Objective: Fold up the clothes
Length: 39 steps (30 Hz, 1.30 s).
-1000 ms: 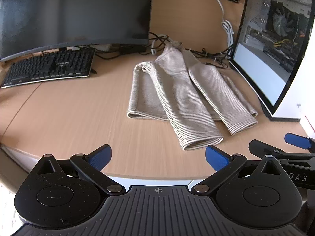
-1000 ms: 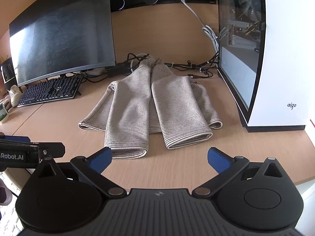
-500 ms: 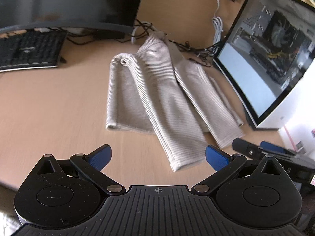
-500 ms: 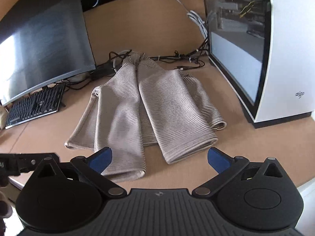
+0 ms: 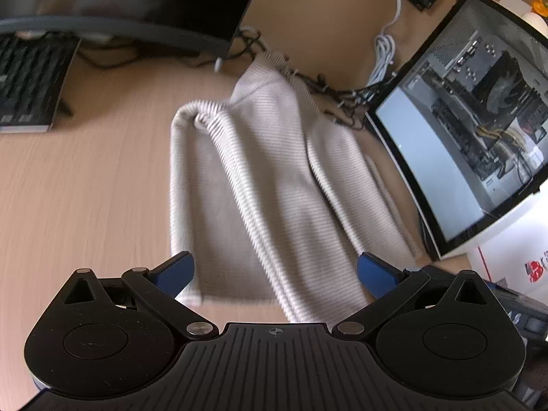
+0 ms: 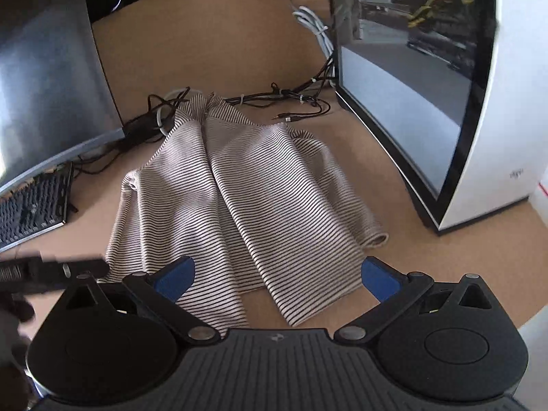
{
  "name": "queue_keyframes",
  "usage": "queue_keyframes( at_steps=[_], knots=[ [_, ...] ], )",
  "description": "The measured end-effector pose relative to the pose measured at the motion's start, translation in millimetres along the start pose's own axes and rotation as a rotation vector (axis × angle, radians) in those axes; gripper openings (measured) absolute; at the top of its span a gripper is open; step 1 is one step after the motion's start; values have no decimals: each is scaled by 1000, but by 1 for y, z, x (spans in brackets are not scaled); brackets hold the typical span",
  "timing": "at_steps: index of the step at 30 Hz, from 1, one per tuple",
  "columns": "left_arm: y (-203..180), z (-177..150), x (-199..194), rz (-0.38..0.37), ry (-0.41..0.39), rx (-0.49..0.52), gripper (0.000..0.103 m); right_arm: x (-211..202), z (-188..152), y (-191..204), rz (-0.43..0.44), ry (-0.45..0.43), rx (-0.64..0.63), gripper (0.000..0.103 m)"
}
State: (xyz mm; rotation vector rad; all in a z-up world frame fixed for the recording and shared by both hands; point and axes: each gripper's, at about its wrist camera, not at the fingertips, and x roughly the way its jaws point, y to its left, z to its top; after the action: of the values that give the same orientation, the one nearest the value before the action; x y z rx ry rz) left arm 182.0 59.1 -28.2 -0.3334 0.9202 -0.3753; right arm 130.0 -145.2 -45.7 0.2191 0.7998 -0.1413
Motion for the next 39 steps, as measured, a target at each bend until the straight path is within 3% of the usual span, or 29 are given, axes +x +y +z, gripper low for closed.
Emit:
queue_keyframes(
  at_steps=[8, 14, 17, 20, 26, 33, 37, 39],
  knots=[
    [2, 37, 34, 74, -32, -67, 103, 58, 38, -13, 81, 34, -34, 103],
    [4, 55, 73, 68, 27, -48, 103, 112, 69, -9, 146, 63, -60, 103],
    [12, 59, 93, 43, 64, -95, 103, 144, 78, -5, 192, 109, -64, 103],
    [13, 62, 97, 57, 53, -105, 103, 164, 81, -7, 242, 144, -37, 103],
    [16, 48, 86, 21, 69, -70, 103, 151, 67, -24, 335, 186, -17, 103],
    [16, 4, 44, -19, 144, -52, 103, 114, 35, -38, 432, 283, 14, 103],
    [22, -16, 20, -100, 185, -90, 103, 94, 14, -38, 440, 292, 1, 103],
    [31, -15, 15, -176, 146, -145, 103, 85, 4, -36, 429, 277, -16, 103]
  ],
)
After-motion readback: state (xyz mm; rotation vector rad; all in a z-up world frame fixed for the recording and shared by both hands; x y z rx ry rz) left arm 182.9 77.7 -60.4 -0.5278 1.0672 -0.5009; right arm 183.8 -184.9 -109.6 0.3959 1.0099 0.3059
